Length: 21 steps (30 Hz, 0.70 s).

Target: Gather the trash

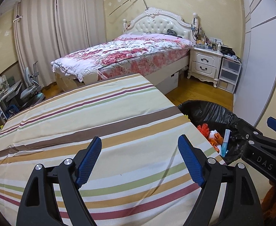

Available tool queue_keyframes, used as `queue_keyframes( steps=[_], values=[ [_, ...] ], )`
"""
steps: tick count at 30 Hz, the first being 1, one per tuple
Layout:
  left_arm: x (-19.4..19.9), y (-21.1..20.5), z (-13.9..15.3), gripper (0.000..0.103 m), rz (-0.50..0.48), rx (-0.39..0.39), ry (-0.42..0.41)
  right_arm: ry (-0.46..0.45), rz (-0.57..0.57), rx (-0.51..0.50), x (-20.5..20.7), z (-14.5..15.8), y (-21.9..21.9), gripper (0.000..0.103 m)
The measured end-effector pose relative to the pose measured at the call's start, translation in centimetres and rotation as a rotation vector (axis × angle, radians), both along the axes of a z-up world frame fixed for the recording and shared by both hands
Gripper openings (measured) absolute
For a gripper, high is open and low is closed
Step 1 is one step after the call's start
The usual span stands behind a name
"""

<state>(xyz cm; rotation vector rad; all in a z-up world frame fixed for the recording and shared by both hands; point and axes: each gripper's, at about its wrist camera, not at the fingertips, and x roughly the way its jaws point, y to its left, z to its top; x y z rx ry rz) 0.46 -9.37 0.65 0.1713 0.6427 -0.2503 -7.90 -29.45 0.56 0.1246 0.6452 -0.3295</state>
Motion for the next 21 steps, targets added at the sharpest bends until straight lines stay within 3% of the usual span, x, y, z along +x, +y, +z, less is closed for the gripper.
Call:
queue_keyframes(
  steps=[21],
  values=[
    [-2.8,2.0,1.0,0.081,0.033,-0.021,-0.030,-0.047,0.037,-0.015,-2.8,1.3,1.8,0.087]
  ],
)
